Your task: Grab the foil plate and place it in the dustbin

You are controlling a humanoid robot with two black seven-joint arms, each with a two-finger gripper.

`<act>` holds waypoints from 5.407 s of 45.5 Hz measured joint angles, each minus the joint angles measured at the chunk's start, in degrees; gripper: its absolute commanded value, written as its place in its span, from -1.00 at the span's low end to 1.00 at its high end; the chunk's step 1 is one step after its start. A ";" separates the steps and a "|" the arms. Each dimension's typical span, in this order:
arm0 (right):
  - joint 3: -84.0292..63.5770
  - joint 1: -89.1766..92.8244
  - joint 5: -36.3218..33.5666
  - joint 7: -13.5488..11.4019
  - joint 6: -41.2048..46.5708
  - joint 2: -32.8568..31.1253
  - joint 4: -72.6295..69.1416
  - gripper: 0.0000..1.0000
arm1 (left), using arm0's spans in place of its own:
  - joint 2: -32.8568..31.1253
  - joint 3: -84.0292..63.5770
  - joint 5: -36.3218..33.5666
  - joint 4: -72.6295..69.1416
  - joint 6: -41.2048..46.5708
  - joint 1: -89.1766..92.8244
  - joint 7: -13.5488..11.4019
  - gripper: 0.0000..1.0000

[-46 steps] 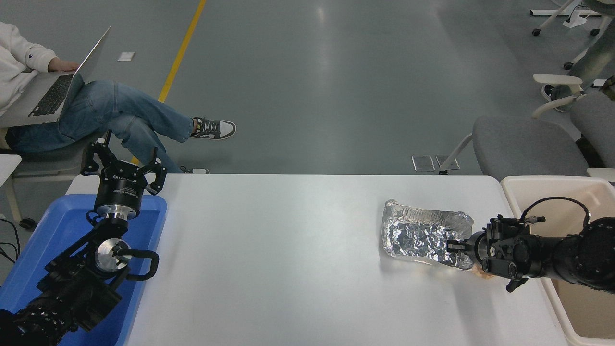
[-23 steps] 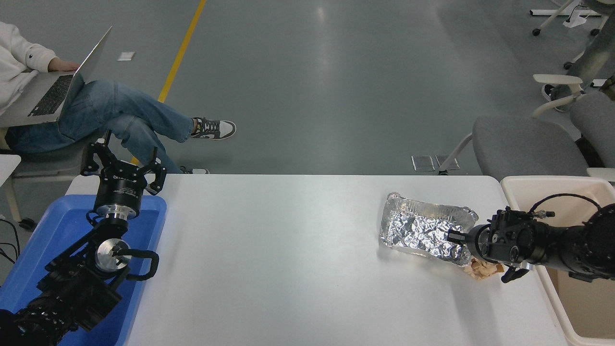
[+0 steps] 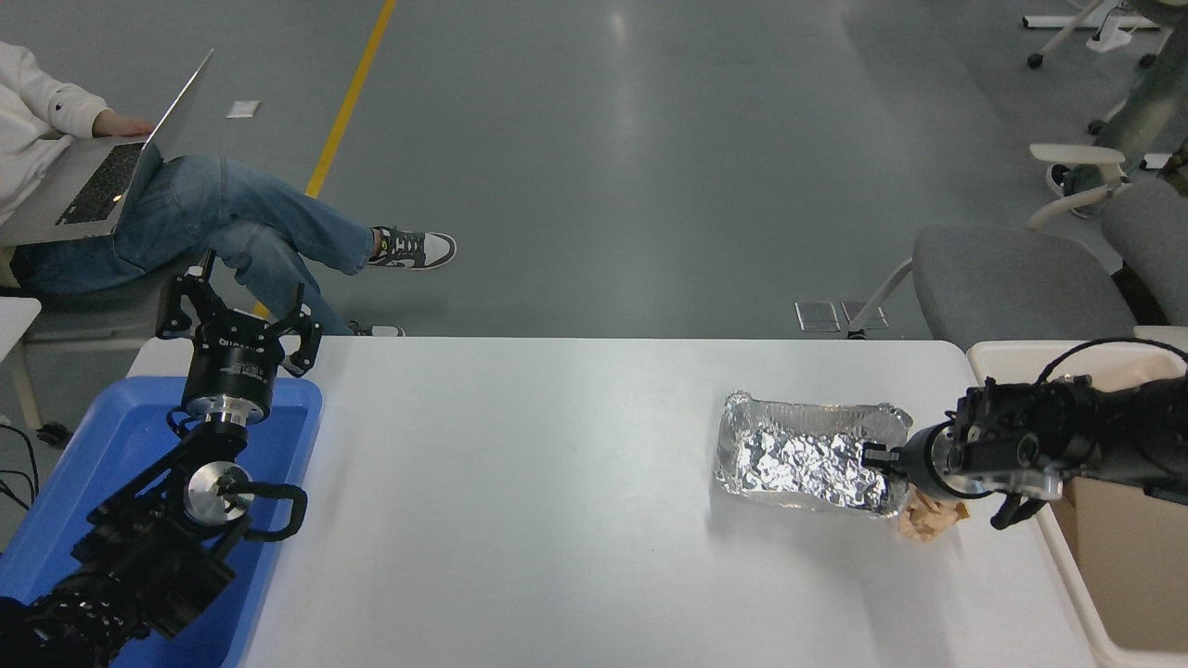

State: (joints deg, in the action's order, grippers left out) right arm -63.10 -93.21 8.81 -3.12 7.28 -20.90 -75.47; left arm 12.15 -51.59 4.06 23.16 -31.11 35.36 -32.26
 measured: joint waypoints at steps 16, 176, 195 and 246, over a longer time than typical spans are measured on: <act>-1.12 -21.54 -1.90 5.53 24.14 -4.46 -8.03 -1.00 | 0.03 0.00 -0.02 0.00 0.00 0.02 0.00 0.98; 36.13 57.57 -10.64 -5.40 -4.45 -15.55 66.79 0.55 | -0.03 0.00 -0.01 -0.04 0.00 -0.02 0.00 0.98; 28.37 49.41 -10.05 -5.26 -6.62 -18.90 55.16 0.75 | -0.03 0.00 -0.02 -0.02 0.01 -0.02 -0.01 0.98; -11.82 -22.82 -10.89 -5.38 19.12 -6.10 3.32 1.00 | 0.02 0.00 -0.02 0.00 0.01 0.06 0.02 0.98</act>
State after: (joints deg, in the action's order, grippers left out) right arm -74.92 -116.03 -2.07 -8.50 26.40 -27.00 -72.15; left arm 12.18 -51.59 4.04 23.16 -31.11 35.41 -32.24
